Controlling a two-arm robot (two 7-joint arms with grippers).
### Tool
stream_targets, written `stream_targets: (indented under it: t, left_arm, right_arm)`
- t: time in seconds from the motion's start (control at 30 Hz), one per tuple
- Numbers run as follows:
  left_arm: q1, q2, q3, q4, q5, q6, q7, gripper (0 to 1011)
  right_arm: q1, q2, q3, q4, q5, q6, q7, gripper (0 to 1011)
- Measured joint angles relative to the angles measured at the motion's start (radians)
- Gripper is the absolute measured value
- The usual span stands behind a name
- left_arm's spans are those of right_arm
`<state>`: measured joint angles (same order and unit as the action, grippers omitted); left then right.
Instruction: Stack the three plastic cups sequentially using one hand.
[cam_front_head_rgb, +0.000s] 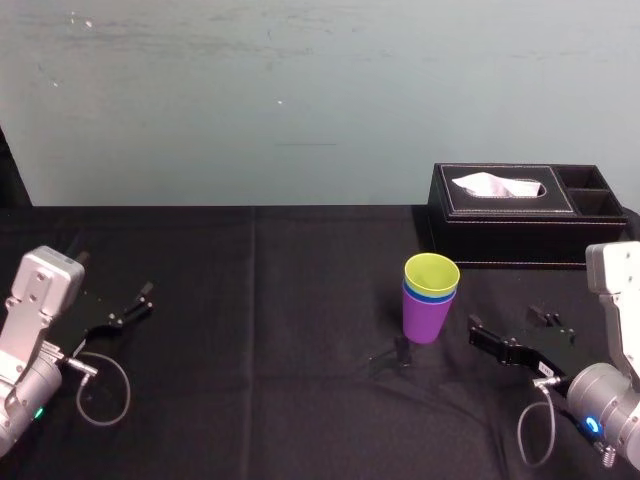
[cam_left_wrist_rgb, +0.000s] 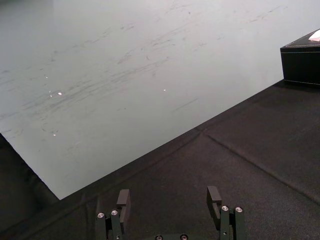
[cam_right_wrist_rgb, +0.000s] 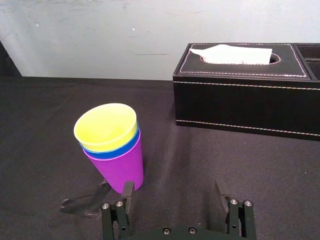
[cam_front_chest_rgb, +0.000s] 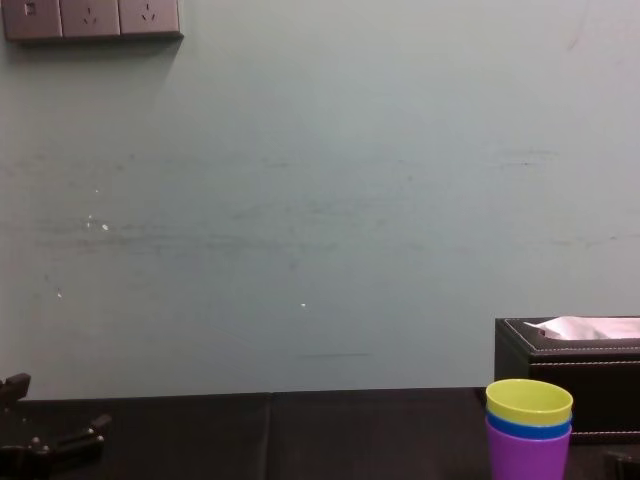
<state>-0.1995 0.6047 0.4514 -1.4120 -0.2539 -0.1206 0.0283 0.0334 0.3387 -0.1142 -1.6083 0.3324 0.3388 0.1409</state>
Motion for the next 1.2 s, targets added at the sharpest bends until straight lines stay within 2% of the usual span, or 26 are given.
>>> stream_targets:
  t: [1.2]
  left_arm:
    - [0.0, 0.0, 0.0, 0.0, 0.0, 0.0, 0.0, 1000]
  right_arm:
    - [0.0, 0.0, 0.0, 0.0, 0.0, 0.0, 0.0, 1003]
